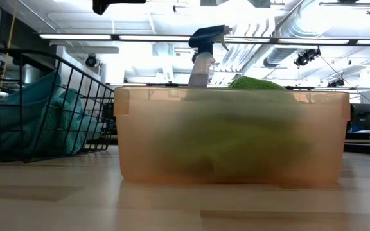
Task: Sort microfiber towel by color & place in baskets
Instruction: Put the blue microfiber cloth into the wire basket
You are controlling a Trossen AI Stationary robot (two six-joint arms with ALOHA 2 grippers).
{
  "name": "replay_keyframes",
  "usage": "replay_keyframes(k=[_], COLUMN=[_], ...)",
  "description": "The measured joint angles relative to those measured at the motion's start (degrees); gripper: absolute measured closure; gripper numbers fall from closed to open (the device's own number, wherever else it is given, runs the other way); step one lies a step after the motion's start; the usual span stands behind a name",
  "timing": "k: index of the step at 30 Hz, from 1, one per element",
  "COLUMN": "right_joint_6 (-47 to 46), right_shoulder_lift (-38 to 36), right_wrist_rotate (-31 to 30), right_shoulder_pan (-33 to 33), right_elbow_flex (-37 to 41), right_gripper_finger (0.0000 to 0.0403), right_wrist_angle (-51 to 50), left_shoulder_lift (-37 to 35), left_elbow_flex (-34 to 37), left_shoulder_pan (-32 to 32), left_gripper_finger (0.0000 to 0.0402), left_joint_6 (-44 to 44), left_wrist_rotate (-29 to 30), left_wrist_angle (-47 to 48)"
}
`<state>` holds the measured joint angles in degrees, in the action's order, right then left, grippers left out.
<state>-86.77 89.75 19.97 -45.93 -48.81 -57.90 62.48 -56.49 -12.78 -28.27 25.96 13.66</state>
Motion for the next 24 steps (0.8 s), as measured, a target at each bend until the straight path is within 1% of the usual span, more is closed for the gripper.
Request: replay_keyframes(k=[4,7,8,10,14,15,18,19,21,24], right_joint_6=[-0.87,-0.80,-0.74,-0.49,1.75,2.74,5.82,6.95,9.83,14.60], right_shoulder_lift=[-0.08,-0.08,-0.09,-0.15,-0.17,-0.17,-0.17,-0.17,-0.21,-0.41], right_wrist_rotate=[-0.39,-1.20,-1.30,-1.31,-2.44,-2.99,-3.75,-4.55,-7.50,-12.42], right_shoulder_pan=[0.00,0.00,0.00,0.00,-0.45,-0.59,-0.68,-0.68,-0.68,-0.51], right_elbow_flex=[2.31,3.47,3.78,4.36,3.87,3.24,-0.48,-2.40,-6.66,-14.31], right_gripper_finger=[0.0073,0.0114,0.0137,0.0198,0.0363,0.0380,0.0378,0.0384,0.0396,0.0394], right_wrist_angle=[2.64,4.65,5.06,5.04,4.28,3.75,0.22,-2.01,-7.36,-15.31], left_shoulder_lift=[0.00,0.00,0.00,-0.02,-0.02,-0.05,-0.75,-1.04,-1.60,-2.02], left_elbow_flex=[0.01,0.02,0.02,0.02,0.02,0.02,0.05,-0.13,-0.69,-2.57], left_shoulder_pan=[0.00,0.04,0.28,0.85,1.99,2.37,3.15,3.51,3.95,4.73], left_gripper_finger=[0.0135,0.0135,0.0135,0.0135,0.0135,0.0135,0.0135,0.0135,0.0135,0.0135], left_joint_6=[0.77,3.08,3.75,5.25,7.04,7.42,7.39,7.42,7.79,9.99], left_wrist_rotate=[0.00,0.33,0.35,0.37,0.55,0.55,0.20,0.14,0.09,0.11], left_wrist_angle=[-0.47,-3.60,-5.20,-8.07,-10.41,-10.53,-10.71,-10.55,-9.88,-10.41])
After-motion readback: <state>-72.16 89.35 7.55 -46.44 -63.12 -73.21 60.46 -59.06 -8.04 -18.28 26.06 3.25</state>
